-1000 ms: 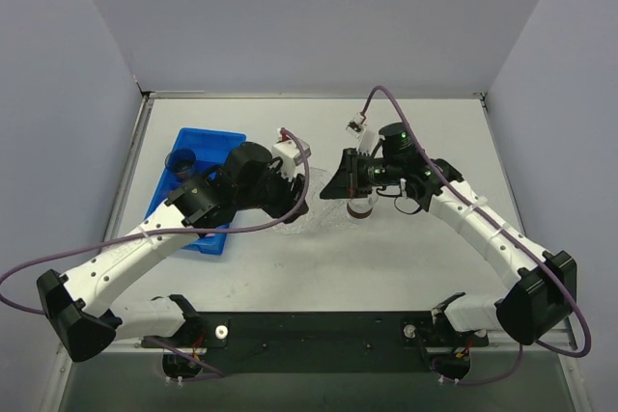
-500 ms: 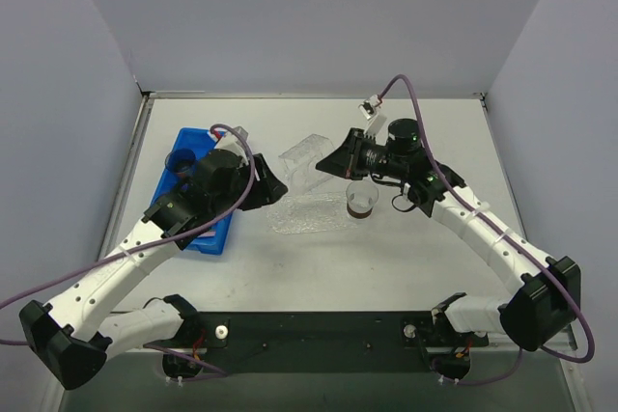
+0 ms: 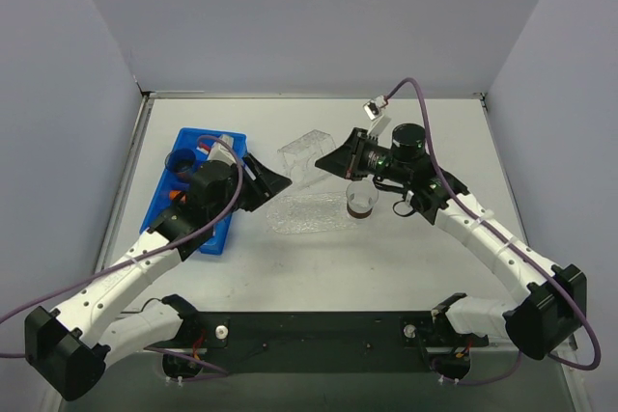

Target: Prepare toiletry sets of a toothbrush and toothpaste on the tray

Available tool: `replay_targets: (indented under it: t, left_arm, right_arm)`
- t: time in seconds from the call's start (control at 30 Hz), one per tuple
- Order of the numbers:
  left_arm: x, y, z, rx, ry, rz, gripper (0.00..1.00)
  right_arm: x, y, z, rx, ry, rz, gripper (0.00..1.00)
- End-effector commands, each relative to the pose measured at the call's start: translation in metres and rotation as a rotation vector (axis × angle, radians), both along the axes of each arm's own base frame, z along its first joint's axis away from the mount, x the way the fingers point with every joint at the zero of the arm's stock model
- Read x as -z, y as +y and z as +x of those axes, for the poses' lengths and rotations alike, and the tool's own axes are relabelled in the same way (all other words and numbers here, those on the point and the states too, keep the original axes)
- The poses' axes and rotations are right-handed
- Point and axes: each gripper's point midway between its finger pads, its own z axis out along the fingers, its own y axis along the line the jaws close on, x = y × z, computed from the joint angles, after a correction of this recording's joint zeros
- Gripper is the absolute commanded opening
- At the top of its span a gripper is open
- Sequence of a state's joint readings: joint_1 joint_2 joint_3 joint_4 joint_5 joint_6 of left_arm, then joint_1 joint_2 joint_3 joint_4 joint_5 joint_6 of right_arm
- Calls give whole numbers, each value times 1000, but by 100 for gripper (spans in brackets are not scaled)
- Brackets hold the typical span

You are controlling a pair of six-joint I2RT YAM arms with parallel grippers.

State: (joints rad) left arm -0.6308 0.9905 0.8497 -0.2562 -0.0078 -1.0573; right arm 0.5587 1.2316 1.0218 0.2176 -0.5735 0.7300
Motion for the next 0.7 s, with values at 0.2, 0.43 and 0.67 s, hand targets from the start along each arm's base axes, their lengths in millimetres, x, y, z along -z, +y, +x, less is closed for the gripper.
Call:
replay_targets:
  t: [0.2,0.43,0.67]
  left_arm:
    - [-67,-28,12,98,-207,-288,63]
    - [-76,-32,9,142,-244,-370,49]
    - [-85,-38,5,191,-273,-399,29]
  right_arm:
    - [-48,1,-8,-21,-103,139,0]
    - [-55,-6,-7,-2,-83,206,0]
    - [-51,-11,-2,18,-50,238,0]
